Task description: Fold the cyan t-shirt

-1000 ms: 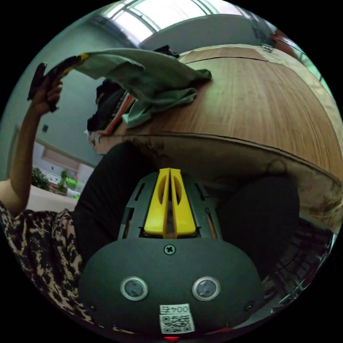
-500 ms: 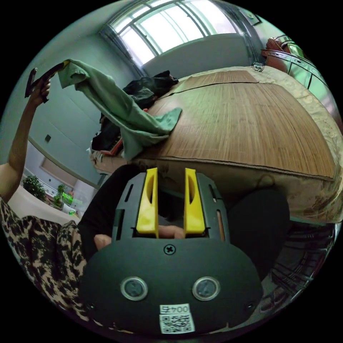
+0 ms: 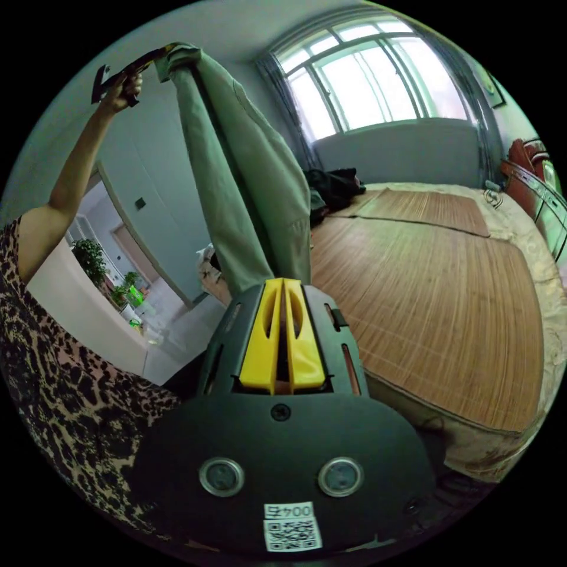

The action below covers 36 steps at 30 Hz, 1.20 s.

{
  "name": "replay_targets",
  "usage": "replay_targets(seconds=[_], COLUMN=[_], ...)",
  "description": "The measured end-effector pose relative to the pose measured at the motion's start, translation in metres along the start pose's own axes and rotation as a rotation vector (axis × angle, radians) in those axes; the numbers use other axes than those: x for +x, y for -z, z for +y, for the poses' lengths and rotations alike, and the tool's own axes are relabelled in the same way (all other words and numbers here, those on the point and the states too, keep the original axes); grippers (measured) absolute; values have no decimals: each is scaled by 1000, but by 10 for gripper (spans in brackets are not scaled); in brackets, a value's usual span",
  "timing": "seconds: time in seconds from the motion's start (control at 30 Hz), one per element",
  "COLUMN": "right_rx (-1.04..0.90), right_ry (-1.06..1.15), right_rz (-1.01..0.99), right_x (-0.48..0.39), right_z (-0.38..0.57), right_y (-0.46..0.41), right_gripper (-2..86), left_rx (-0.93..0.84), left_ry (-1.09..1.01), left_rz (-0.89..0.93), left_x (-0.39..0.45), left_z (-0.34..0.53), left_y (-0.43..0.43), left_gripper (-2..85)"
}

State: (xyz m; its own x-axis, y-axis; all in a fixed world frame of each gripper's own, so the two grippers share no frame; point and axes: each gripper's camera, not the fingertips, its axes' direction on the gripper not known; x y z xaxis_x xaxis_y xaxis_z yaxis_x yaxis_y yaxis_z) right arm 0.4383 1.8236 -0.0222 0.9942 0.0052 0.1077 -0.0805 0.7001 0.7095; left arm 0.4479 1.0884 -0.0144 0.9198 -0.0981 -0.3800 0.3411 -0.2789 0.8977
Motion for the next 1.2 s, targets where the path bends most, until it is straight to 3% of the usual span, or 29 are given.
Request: replay_targets(seconds=[0.27,0.47,0.57,0.73,1.0,1.2], right_rx=[73,95,110,-5,36,55], right_ry=[-105,-129,-216,-260,-238,-102], right_rz=[-10,-334,-451,-304,-152,-87], right_x=[13,39,61,64,42,12], right_z=[15,31,40,50,48,39], right_y=[15,38,43,48,73,92], right_gripper=[61,61,18,-4,-5,18], left_rx=[118,142,159,153,172,276], left_ry=[140,99,69,46,32,-36], left_rz=[144,214,228,252,307,385], left_x=[2,26,40,57,70,75], left_z=[-8,-32,-47,-64,-93,-116], left_y=[29,38,45,47,53,78], left_gripper=[30,30,30,31,33,32])
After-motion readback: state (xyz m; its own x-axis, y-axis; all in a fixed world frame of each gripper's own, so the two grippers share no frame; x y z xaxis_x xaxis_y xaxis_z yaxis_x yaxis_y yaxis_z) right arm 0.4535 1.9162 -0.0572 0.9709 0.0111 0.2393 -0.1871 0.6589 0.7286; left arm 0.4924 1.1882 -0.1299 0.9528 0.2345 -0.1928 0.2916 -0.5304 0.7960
